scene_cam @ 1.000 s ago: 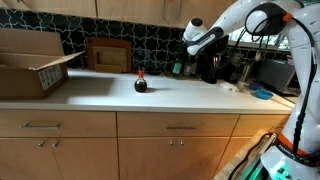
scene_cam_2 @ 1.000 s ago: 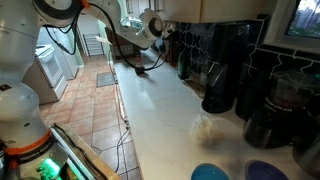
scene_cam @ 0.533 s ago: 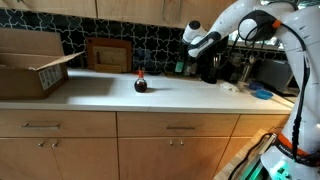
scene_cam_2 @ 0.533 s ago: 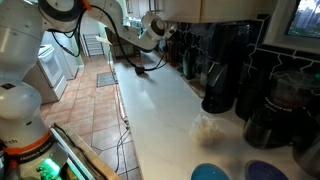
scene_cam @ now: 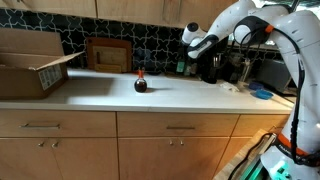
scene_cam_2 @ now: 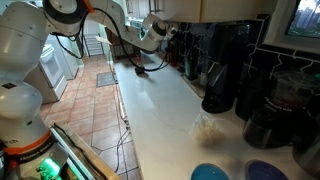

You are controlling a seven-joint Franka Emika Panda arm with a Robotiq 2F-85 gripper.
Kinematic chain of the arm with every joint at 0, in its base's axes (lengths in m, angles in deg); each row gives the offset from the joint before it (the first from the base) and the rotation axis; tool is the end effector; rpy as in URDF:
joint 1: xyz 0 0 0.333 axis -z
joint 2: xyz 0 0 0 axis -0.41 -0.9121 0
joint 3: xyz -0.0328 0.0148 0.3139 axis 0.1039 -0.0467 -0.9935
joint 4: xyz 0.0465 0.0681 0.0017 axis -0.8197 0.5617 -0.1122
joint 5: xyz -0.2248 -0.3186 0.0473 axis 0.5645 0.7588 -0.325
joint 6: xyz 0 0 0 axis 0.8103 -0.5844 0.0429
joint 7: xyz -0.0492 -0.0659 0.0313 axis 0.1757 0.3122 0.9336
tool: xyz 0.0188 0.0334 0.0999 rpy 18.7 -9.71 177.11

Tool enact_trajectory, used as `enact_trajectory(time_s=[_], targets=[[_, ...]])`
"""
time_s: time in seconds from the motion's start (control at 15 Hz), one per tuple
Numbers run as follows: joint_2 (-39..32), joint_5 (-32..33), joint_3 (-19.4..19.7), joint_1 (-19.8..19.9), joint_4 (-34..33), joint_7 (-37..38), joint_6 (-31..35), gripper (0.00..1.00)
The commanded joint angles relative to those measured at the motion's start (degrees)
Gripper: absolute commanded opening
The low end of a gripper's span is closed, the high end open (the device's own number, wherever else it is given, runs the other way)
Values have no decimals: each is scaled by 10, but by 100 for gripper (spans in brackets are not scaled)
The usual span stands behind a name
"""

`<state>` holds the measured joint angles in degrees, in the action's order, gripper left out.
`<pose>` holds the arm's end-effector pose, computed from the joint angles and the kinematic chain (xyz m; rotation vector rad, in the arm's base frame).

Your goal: Put the green bottle on the wooden board

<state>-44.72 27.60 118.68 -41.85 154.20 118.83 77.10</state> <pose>0.7460 -0.1176 0.4334 2.3302 -0.8485 1.3158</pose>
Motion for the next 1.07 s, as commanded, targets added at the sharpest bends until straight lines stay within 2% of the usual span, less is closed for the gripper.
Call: enact_trajectory(time_s=[0.0, 0.8, 0.87, 0.93, 1.0], targets=[[-15, 11, 18, -3, -24, 6, 7, 11], [-37, 7, 23, 2, -28, 5, 6, 11], [-36, 7, 22, 2, -27, 3, 6, 59], [-36, 6, 22, 3, -27, 3, 7, 62], [-35, 5, 22, 4, -30, 1, 7, 69]])
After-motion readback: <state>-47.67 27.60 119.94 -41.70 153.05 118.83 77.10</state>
